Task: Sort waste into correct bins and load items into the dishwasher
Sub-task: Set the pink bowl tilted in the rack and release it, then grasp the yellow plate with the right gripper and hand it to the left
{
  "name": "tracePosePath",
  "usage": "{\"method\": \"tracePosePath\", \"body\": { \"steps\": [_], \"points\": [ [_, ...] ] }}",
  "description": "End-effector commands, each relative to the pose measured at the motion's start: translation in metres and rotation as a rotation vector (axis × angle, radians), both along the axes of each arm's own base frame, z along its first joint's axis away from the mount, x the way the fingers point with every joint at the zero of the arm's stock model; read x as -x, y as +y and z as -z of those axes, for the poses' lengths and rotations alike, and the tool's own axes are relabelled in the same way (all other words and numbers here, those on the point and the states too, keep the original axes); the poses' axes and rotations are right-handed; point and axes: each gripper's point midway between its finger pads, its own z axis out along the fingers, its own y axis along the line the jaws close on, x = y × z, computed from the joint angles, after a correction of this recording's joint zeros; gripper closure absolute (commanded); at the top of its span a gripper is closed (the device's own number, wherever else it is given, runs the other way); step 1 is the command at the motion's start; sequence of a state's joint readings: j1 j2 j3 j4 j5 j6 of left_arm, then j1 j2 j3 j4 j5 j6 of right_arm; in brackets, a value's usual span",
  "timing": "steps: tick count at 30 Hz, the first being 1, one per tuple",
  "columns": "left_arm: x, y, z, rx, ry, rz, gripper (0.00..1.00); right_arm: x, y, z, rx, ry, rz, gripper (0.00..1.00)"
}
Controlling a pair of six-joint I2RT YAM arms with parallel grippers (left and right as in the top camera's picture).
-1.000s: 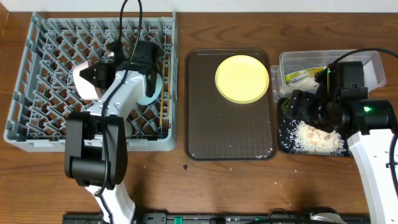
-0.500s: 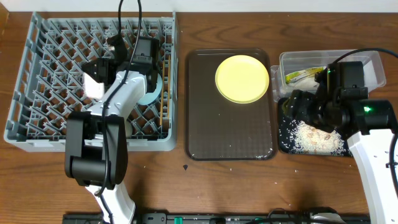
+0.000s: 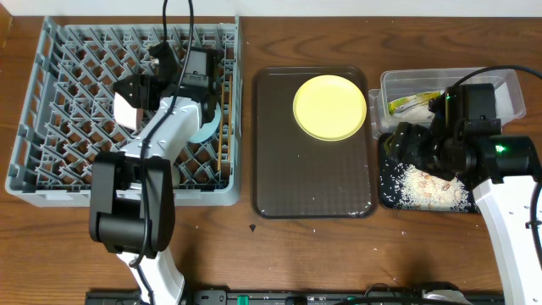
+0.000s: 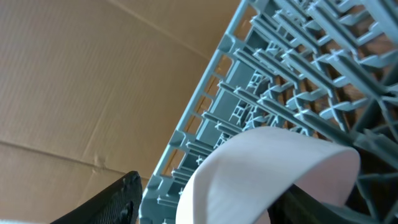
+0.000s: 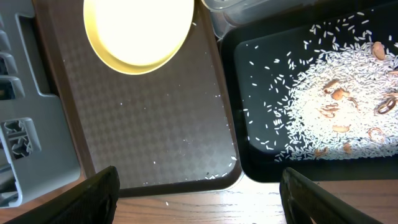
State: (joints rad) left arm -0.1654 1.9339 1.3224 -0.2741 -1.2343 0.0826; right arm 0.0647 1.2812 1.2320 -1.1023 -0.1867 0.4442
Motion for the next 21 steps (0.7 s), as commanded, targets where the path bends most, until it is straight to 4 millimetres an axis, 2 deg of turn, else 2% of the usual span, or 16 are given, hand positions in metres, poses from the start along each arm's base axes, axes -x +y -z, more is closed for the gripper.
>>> {"method": "tracePosePath", "body": {
  "steps": [1, 5, 9, 15, 18, 19, 21],
  "points": [
    [-0.004, -0.018, 0.000, -0.013, 0.052, 0.059, 0.34, 0.000, 0.000, 0.002, -0.009, 0.007, 0.013, 0.20],
    [-0.006, -0.041, -0.020, 0.023, 0.000, 0.127, 0.31, 0.000, -0.001, 0.002, -0.009, 0.007, 0.013, 0.20],
    [-0.004, -0.055, -0.038, 0.082, -0.037, 0.193, 0.30, 0.001, -0.001, 0.002, -0.008, 0.010, 0.013, 0.20],
    [0.021, -0.079, -0.089, 0.113, -0.093, 0.282, 0.28, 0.001, -0.001, 0.002, -0.008, 0.010, 0.013, 0.20],
    [0.037, -0.103, -0.099, 0.212, -0.093, 0.384, 0.28, 0.001, -0.001, 0.002, -0.008, 0.009, 0.013, 0.20],
    [0.041, -0.110, -0.099, 0.253, -0.101, 0.407, 0.28, 0.001, -0.001, 0.002, -0.008, 0.009, 0.013, 0.20],
    [0.051, -0.136, -0.091, 0.423, -0.100, 0.493, 0.28, 0.000, 0.000, 0.001, -0.009, 0.005, 0.012, 0.20]
  ]
}}
